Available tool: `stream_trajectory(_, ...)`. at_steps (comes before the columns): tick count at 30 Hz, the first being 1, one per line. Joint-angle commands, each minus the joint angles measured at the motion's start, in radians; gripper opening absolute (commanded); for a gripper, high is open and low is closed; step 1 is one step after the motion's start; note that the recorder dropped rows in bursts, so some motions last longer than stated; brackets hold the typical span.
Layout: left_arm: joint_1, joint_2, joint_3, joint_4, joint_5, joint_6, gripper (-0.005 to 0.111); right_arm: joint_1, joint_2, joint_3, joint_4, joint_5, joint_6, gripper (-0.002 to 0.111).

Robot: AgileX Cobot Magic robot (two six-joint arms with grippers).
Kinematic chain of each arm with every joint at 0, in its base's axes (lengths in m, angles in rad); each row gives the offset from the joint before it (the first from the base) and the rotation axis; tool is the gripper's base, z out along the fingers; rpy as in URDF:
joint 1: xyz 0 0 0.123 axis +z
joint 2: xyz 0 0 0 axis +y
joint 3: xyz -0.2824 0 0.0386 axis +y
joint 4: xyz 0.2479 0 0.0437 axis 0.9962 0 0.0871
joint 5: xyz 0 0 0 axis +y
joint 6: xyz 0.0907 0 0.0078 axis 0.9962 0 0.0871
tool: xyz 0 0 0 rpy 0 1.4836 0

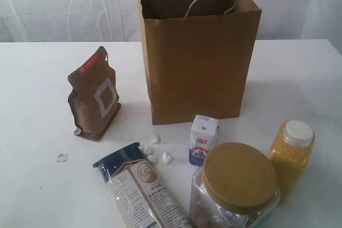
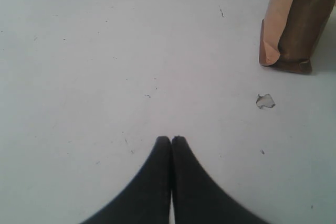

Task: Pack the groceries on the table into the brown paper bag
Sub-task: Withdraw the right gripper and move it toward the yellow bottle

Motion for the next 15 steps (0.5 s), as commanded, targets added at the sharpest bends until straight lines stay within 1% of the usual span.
stream_trajectory(1, -0.006, -0.003, 0.003, 0.0, 0.0, -0.009, 0.0, -0.002, -0.097, -0.01, -0.119, 0.122, 0.009, 0.084)
stream_trajectory(3, -0.006, -0.003, 0.003, 0.0, 0.0, -0.009, 0.0, -0.002, -0.117, -0.01, -0.174, 0.2, 0.032, 0.082)
stream_trajectory(5, -0.006, -0.003, 0.003, 0.0, 0.0, -0.009, 0.0, -0.002, -0.129, 0.006, -0.222, 0.2, 0.079, 0.079)
stream_trajectory(11, -0.006, -0.003, 0.003, 0.0, 0.0, -0.009, 0.0, -0.002, -0.144, 0.108, -0.223, 0.2, 0.174, 0.078)
stream_trajectory(15, -0.006, -0.003, 0.003, 0.0, 0.0, -0.009, 0.0, -0.002, -0.152, 0.23, -0.228, 0.2, 0.239, 0.078)
